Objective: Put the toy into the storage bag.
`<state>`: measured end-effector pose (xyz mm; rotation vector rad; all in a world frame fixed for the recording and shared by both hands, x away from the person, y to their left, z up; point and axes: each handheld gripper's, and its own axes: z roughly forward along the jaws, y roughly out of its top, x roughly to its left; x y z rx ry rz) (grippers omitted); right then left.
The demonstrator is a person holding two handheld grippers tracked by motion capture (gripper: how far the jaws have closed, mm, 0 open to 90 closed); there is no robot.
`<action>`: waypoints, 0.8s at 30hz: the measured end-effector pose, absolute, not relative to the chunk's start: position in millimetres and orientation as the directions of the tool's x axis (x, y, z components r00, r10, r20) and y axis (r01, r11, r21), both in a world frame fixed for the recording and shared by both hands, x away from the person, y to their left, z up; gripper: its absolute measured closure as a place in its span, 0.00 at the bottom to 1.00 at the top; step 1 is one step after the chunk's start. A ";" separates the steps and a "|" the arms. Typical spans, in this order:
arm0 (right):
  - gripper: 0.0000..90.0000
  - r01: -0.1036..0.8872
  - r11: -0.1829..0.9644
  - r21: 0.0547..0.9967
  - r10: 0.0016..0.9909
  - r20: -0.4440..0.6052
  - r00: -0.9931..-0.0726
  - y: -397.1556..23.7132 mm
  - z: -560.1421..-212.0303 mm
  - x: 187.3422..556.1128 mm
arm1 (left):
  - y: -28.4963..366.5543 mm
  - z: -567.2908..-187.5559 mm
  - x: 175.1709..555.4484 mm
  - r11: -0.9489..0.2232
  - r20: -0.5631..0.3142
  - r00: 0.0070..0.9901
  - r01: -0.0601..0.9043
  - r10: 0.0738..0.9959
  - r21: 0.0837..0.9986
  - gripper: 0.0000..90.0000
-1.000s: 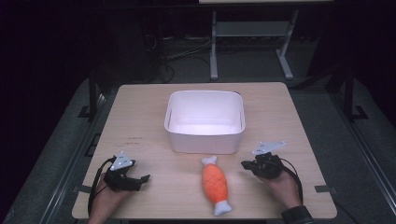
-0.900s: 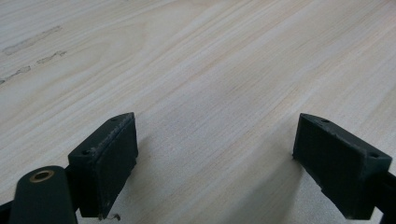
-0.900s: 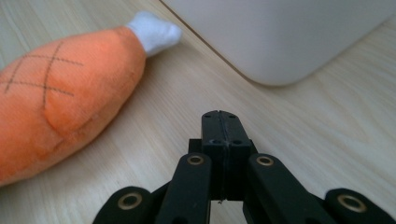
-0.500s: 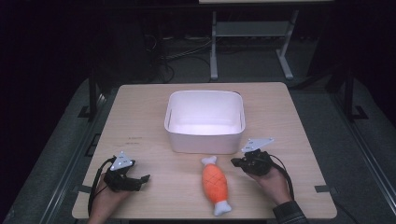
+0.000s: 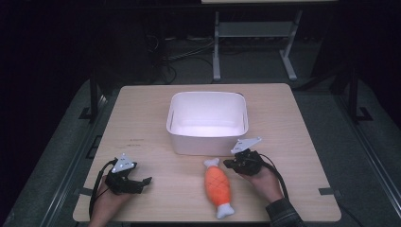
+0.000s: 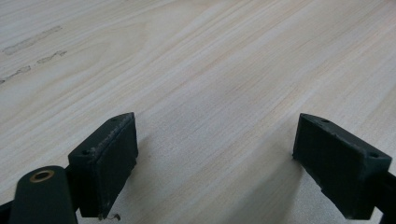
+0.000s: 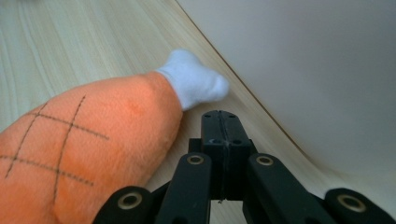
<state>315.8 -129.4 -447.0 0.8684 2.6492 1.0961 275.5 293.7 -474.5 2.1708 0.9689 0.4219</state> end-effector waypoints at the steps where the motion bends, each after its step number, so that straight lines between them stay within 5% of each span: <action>1: 0.99 0.454 0.572 0.683 0.559 0.080 -0.825 -126.9 -447.9 316.9 | 293.7 -474.5 275.5 -0.465 0.007 0.665 0.514 0.747 0.721 0.15; 24: 0.99 0.390 0.635 0.667 0.473 0.064 -0.879 -88.8 -452.5 325.1 | 293.7 -474.5 275.6 -0.466 0.007 0.666 0.514 0.746 0.720 0.15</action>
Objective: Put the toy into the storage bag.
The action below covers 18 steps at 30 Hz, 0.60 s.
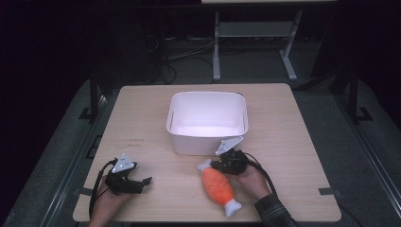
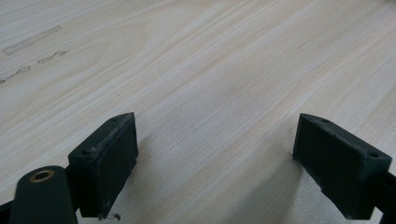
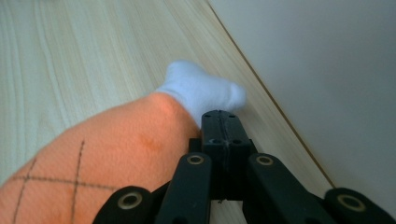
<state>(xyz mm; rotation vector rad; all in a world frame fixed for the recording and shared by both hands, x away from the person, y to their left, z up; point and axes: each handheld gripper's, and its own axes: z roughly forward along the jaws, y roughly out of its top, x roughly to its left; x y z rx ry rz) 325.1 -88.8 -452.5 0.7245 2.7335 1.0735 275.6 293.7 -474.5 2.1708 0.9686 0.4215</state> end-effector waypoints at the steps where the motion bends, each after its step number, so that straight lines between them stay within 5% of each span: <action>1: 0.99 0.390 0.635 0.667 0.472 0.065 -0.879 -87.2 -452.3 325.1 | 293.7 -474.4 275.5 -0.466 0.008 0.665 0.514 0.746 0.720 0.15; 18: 0.99 0.337 0.678 0.653 0.391 0.067 -0.918 -58.4 -448.8 329.9 | 293.6 -474.4 275.4 -0.464 0.004 0.664 0.517 0.748 0.720 0.15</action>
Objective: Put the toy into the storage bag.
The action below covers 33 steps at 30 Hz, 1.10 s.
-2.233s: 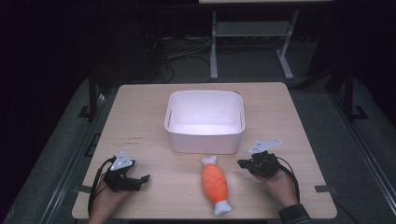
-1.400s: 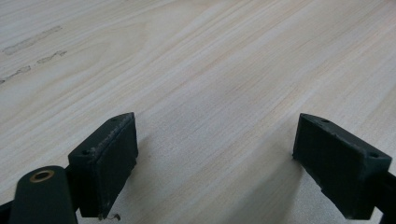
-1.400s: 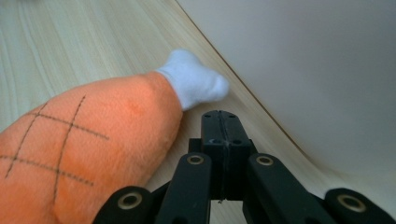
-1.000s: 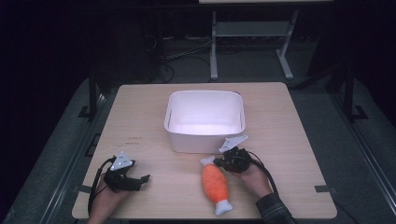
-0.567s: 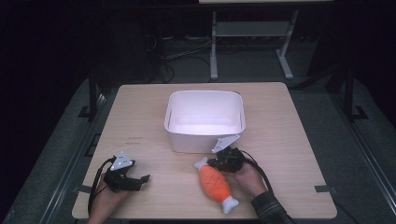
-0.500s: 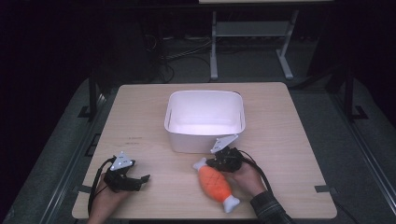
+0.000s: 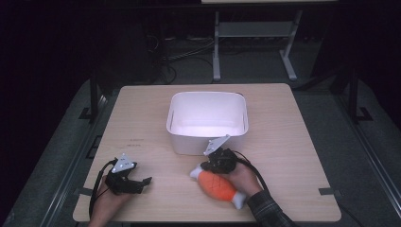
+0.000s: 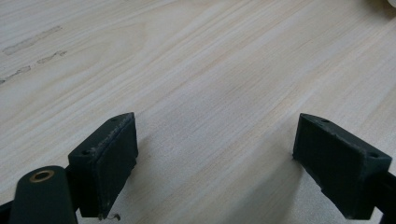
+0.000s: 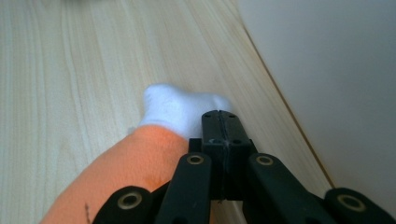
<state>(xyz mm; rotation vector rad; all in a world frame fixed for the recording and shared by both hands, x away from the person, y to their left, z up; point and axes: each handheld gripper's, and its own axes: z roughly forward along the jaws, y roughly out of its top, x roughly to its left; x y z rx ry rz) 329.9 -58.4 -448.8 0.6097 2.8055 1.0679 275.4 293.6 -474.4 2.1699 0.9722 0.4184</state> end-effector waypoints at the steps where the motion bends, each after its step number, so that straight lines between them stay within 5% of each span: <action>1: 0.99 0.331 0.682 0.652 0.385 0.065 -0.921 -56.5 -449.1 330.0 | 293.6 -474.4 275.3 -0.463 0.004 0.664 0.517 0.748 0.720 0.15; 24: 0.79 0.415 0.591 0.692 0.498 0.093 -0.862 -111.4 -424.9 314.3 | 293.5 -474.6 275.5 -0.462 0.006 0.664 0.514 0.748 0.722 0.15; 33: 0.60 0.455 0.548 0.702 0.556 0.101 -0.825 -138.6 -418.2 299.1 | 293.5 -474.7 275.5 -0.462 0.006 0.663 0.514 0.748 0.723 0.15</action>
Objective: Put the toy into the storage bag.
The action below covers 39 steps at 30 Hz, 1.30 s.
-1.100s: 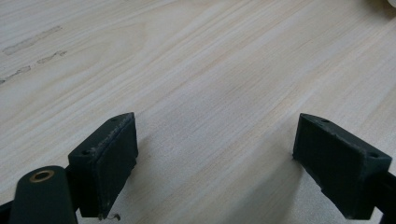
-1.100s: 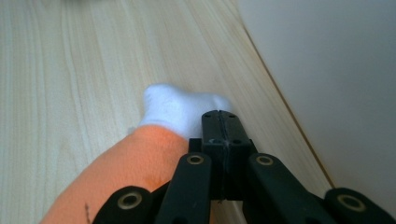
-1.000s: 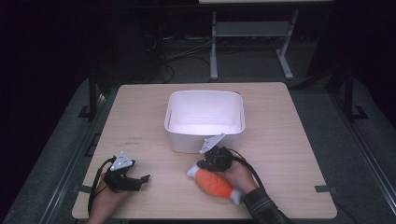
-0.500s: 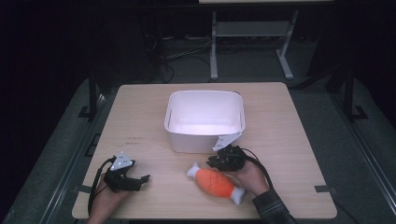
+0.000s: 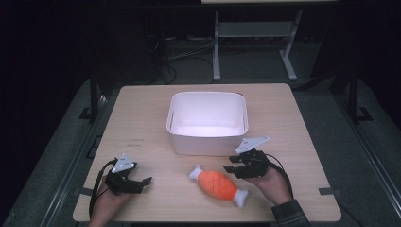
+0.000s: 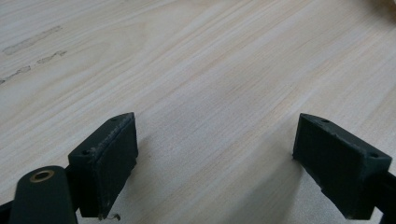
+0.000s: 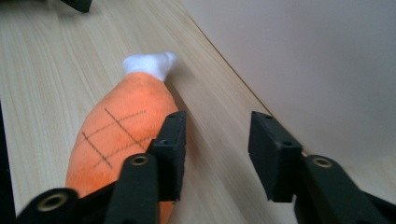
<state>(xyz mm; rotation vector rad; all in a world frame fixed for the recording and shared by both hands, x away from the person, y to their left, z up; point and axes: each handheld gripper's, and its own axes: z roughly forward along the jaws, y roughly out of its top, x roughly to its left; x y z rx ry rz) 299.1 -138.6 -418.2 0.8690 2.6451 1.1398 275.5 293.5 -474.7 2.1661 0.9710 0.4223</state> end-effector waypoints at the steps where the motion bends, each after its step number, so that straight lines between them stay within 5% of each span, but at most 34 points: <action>1: 0.57 0.460 0.544 0.702 0.560 0.105 -0.822 -140.2 -418.4 297.6 | 293.7 -474.5 275.5 -0.465 0.007 0.665 0.514 0.747 0.721 0.15; 17: 0.02 0.532 0.529 0.661 0.612 0.136 -0.779 -142.8 -419.3 277.3 | 293.7 -474.6 275.5 -0.465 0.007 0.665 0.514 0.747 0.721 0.15; 39: 0.00 0.507 0.587 0.631 0.521 0.185 -0.833 -102.2 -437.3 273.6 | 293.7 -474.5 275.6 -0.465 0.007 0.665 0.514 0.747 0.721 0.15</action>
